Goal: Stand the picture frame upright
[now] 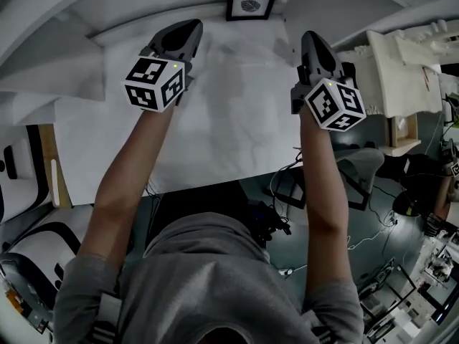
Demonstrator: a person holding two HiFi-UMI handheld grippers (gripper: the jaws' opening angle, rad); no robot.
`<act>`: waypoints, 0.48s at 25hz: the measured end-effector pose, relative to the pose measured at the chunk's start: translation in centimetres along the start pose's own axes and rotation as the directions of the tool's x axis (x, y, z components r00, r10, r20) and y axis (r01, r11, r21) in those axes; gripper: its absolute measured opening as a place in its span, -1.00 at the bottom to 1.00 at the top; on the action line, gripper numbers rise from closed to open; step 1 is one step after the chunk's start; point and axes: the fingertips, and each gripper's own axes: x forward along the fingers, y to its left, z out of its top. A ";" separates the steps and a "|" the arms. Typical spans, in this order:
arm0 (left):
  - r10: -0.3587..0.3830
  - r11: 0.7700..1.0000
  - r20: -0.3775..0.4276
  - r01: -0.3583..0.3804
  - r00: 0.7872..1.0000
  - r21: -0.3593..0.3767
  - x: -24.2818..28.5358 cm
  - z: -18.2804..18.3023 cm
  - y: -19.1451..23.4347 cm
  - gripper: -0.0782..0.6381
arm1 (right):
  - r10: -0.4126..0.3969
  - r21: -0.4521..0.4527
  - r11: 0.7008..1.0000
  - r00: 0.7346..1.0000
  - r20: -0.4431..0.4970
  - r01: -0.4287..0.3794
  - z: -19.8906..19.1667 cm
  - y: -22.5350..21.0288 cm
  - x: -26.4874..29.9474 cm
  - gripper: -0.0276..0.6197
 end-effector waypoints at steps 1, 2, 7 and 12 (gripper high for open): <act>-0.007 1.000 -0.001 0.007 1.000 -0.010 -0.8 -0.1 -0.1 -0.76 | 0.006 -0.005 1.000 1.000 0.006 -0.006 0.4 0.5 -0.6 -0.83; -0.011 1.000 -0.001 0.011 1.000 -0.020 -1.6 -0.3 -0.2 -0.76 | 0.012 -0.011 1.000 1.000 0.012 -0.012 0.9 1.0 -1.2 -0.83; 0.008 0.999 0.039 -0.006 0.999 -0.051 -6.0 0.6 -0.2 -0.76 | 0.030 -0.020 0.999 0.998 0.047 -0.029 2.9 3.3 -4.1 -0.83; 0.047 0.997 0.074 -0.050 0.996 0.050 -10.4 2.2 0.2 -0.76 | 0.028 -0.023 0.999 0.998 0.052 -0.026 3.2 5.6 -6.8 -0.83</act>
